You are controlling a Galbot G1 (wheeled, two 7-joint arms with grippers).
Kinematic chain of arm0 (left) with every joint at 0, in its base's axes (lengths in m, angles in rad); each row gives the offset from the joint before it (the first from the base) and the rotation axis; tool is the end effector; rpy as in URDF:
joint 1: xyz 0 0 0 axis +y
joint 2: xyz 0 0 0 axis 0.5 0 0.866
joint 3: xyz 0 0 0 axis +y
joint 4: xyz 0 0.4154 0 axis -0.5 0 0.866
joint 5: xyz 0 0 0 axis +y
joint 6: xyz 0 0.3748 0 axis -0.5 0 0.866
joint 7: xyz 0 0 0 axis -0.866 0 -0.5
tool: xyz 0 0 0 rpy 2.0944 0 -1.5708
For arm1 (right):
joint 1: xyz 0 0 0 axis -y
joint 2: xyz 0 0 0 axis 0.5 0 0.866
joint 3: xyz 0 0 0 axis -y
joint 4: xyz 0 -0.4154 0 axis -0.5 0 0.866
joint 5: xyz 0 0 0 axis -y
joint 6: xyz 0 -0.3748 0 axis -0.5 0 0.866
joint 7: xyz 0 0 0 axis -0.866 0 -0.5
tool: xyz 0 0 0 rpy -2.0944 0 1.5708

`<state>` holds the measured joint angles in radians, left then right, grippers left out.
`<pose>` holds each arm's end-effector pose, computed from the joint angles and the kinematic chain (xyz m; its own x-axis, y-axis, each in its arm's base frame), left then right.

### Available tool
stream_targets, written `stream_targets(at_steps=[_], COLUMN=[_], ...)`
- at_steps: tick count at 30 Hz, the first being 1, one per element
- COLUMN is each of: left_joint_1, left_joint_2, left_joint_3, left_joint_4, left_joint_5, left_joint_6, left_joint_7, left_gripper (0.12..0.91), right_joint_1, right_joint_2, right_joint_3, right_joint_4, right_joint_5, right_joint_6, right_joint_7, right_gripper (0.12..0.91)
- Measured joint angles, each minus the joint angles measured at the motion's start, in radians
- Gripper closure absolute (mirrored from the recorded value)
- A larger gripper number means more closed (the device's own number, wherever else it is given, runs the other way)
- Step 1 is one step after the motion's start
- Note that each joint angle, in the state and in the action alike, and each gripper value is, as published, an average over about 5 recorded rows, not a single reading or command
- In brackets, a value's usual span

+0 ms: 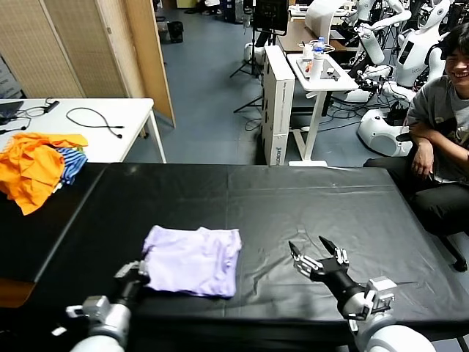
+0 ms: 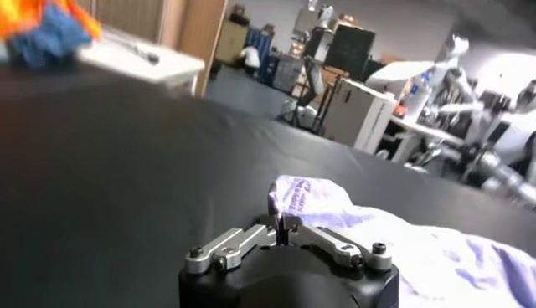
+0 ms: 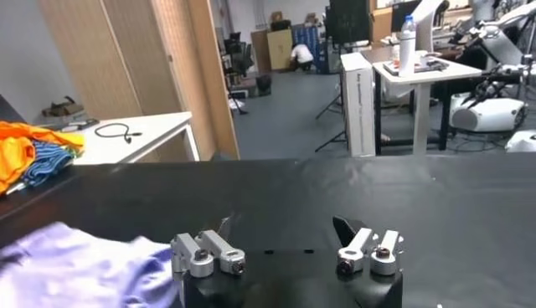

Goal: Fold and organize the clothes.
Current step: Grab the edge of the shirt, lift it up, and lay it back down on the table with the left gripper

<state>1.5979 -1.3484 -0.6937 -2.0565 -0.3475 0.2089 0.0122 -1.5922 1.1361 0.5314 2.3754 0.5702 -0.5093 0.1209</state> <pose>0.1621 0.1078 -0.3602 -0.9694 -0.0151 0.2449 -0.0340 0.9968 -0.0728 0.1543 -0.0631 -0.2467 -0.9124 -0.2632 0.3133 -0.2270 0.9626 0.1476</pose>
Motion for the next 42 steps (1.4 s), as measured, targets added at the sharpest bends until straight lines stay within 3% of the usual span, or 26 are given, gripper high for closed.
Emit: stream_targets(at_steps=[10, 16, 20, 26, 32, 38, 42], left_joint_1=[0.053, 0.074, 0.061, 0.038, 0.034, 0.006, -0.002], left_joint_2=[0.264, 0.291, 0.243, 0.127, 0.017, -0.06, -0.079], left_joint_3=[-0.25, -0.292, -0.21, 0.023, 0.256, 0.406, 0.46], left_joint_4=[-0.035, -0.111, -0.189, -0.266, -0.232, -0.164, -0.13], left_joint_5=[0.006, 0.086, 0.102, 0.115, 0.179, 0.262, 0.313], left_joint_6=[0.011, 0.036, 0.081, 0.125, 0.107, 0.076, 0.058], left_joint_7=[-0.014, -0.039, -0.068, -0.079, -0.085, -0.081, -0.065], left_gripper=[0.859, 0.859, 0.859, 0.859, 0.859, 0.855, 0.708], right_joint_1=[0.005, -0.001, -0.01, -0.021, -0.017, -0.003, 0.003], right_joint_2=[0.007, 0.008, 0.008, 0.01, 0.012, 0.019, 0.01], right_joint_3=[-0.014, -0.018, -0.012, 0.005, 0.015, -0.003, -0.025], right_joint_4=[-0.019, -0.02, -0.013, -0.003, -0.006, -0.018, -0.018], right_joint_5=[0.0, -0.002, -0.004, -0.007, -0.009, 0.009, 0.065], right_joint_6=[0.0, -0.001, -0.002, -0.003, -0.005, -0.029, -0.075], right_joint_7=[0.0, 0.0, 0.0, 0.0, 0.0, -0.002, 0.007], right_gripper=[0.118, 0.118, 0.118, 0.118, 0.118, 0.118, 0.118])
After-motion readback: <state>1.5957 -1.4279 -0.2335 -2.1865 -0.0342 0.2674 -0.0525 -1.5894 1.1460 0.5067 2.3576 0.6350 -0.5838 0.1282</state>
